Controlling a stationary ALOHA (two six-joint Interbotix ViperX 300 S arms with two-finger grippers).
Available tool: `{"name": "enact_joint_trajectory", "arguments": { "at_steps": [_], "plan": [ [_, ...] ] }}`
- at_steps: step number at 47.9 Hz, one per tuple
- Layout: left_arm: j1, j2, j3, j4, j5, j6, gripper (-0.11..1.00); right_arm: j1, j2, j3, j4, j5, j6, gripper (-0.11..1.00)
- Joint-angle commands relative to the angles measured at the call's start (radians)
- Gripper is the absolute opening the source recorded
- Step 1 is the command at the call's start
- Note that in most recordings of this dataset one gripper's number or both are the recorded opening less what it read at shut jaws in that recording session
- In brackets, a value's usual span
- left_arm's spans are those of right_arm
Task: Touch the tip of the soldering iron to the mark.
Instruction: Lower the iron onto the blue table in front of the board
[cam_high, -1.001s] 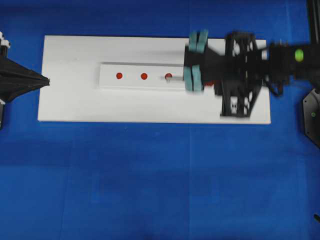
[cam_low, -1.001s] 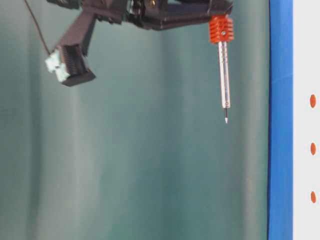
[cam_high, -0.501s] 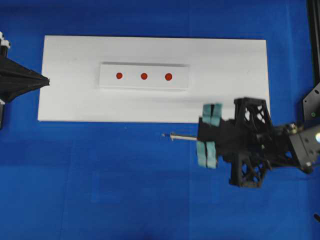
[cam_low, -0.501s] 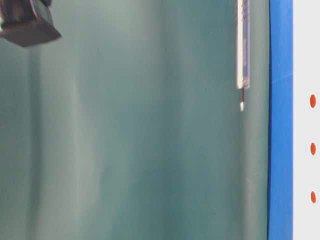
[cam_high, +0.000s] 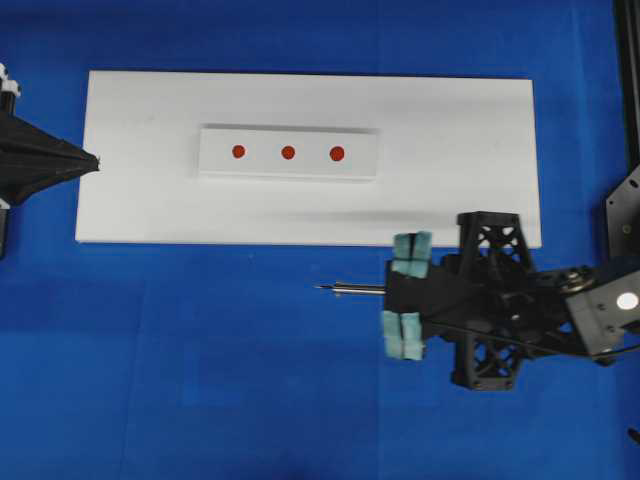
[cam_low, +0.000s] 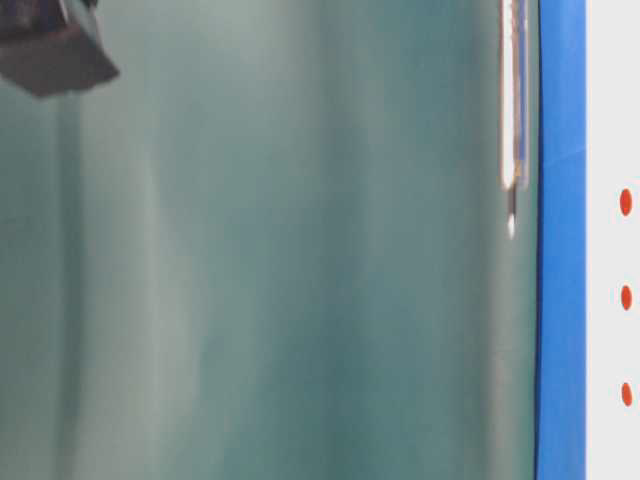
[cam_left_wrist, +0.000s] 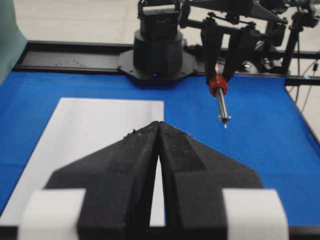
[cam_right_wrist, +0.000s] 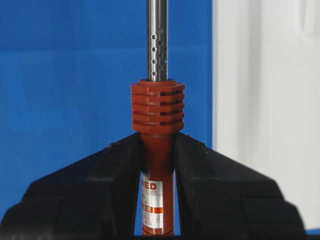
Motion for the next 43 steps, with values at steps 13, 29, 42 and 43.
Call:
{"name": "enact_joint_trajectory", "arguments": {
  "at_steps": [13, 29, 42, 43],
  "plan": [
    [0.0, 0.003, -0.014, 0.002, -0.026, -0.002, 0.0, -0.058, 0.146, -0.195, -0.009, -0.048, -0.097, 0.06],
    [0.0, 0.002, -0.014, 0.0, -0.026, -0.002, 0.0, -0.107, 0.305, -0.4, -0.009, -0.06, -0.166, 0.06],
    [0.0, 0.003, -0.014, 0.002, -0.023, -0.002, 0.0, -0.109, 0.336, -0.437, -0.003, -0.057, -0.166, 0.06],
    [0.0, 0.003, -0.012, 0.002, -0.023, -0.002, 0.0, -0.109, 0.339, -0.437, 0.0, -0.058, -0.164, 0.06]
  ]
}}
